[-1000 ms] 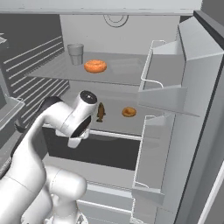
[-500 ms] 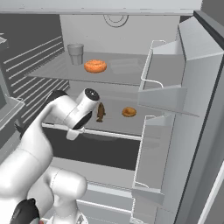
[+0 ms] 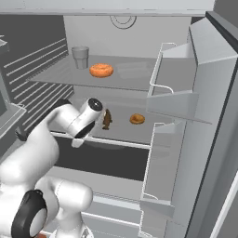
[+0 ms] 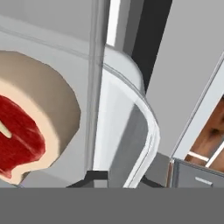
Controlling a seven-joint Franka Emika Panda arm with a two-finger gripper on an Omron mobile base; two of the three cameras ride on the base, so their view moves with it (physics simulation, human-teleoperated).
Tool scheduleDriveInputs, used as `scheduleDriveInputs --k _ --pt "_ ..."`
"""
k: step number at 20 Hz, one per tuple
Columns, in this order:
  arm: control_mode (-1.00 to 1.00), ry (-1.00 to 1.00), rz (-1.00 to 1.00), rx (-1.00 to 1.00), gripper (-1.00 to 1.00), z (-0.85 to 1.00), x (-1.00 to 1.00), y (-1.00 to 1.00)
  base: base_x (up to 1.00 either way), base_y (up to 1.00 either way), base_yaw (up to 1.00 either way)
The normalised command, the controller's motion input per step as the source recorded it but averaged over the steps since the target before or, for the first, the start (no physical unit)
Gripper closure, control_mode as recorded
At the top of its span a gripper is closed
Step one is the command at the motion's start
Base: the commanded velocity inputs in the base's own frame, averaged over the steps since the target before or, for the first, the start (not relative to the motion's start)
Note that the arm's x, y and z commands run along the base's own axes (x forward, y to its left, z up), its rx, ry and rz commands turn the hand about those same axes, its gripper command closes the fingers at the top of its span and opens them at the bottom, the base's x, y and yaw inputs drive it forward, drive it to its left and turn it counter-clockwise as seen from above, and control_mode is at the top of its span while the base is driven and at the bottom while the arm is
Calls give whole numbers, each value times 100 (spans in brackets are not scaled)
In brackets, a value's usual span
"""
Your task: Place the tupperware on the second highest shelf of the fridge. Make space for the tupperware among the existing items by rearranging them on the shelves if needed. Close the fridge door when finished.
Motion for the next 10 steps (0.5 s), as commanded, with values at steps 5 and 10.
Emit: scheduleDriveInputs --k 5,10 --pt "-100 -1 0 -2 100 -7 50 44 0 0 0" --pt "-100 -10 11 -8 100 -3 21 31 0 0 0"
